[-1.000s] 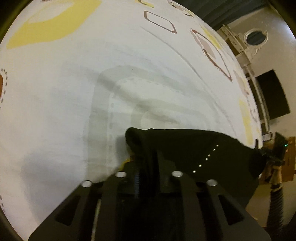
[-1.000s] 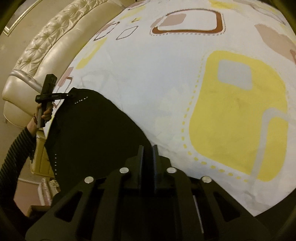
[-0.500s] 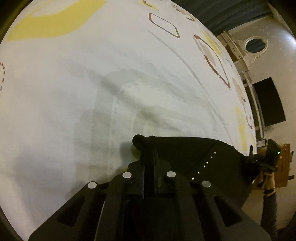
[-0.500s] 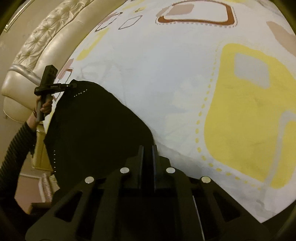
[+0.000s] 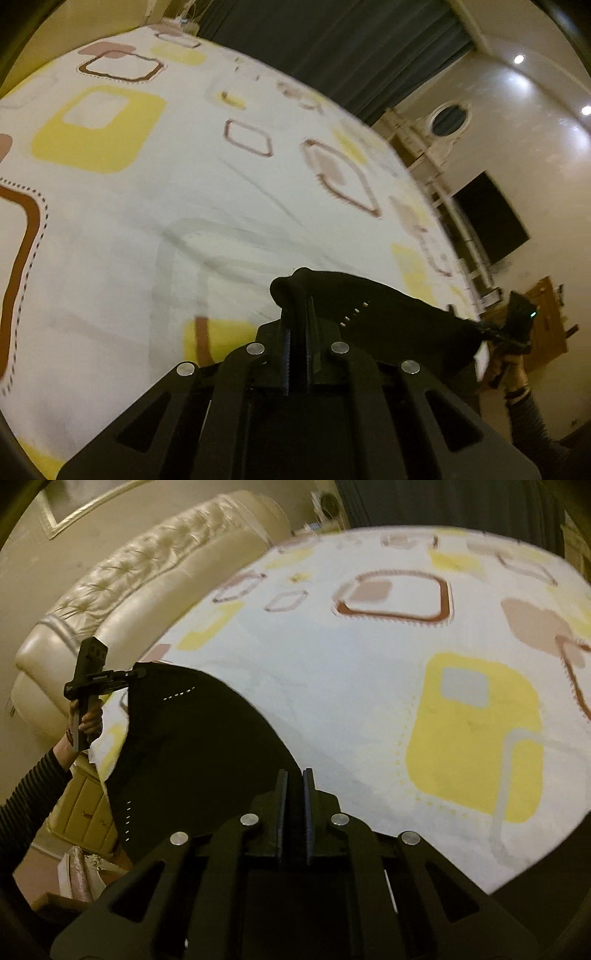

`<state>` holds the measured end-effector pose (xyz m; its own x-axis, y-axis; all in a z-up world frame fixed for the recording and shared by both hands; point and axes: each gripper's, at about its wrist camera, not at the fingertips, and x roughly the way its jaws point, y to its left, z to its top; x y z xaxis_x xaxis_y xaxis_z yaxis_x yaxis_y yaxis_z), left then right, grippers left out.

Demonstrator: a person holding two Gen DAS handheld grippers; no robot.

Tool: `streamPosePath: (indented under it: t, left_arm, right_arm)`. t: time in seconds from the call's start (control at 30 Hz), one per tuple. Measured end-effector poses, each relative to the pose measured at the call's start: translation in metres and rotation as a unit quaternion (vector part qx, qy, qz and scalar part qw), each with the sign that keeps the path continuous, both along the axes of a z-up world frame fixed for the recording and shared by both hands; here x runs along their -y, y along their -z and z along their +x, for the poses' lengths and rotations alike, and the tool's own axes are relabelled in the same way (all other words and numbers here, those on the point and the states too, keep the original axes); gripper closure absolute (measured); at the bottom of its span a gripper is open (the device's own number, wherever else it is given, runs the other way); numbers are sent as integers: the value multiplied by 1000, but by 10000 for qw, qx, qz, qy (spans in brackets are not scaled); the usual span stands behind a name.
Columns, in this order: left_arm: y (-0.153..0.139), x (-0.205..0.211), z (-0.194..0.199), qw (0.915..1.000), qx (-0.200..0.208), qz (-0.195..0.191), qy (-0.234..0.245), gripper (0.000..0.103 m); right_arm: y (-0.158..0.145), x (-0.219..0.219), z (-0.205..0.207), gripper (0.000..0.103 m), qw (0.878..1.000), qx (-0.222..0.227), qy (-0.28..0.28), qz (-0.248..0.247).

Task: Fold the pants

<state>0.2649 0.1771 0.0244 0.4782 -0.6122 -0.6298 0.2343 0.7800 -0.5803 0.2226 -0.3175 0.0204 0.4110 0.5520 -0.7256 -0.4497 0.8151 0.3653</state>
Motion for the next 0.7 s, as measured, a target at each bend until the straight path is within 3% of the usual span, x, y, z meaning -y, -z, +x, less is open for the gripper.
streamPosePath:
  t: [0.17,0.33,0.5,0.7]
  left_arm:
    - [-11,-7,-49,9996,102,-247,-78,98]
    - [1,-27,-101,9989,-10,-371,-299,98]
    - [33,-43,-145,9967,-349,-483,-549,98]
    - [65,-42,-170,9944,-615,-478,-718,98]
  right_arm:
    - [-15,-9,-61,96,9990,399,-148,-158]
    - [-9,-18,-119,96,9979,450,-333,-334]
    - [15,-23,-162,96,9978,239,-423,-457]
    - [53,-33,-196,96,9963,-25,-426,-741]
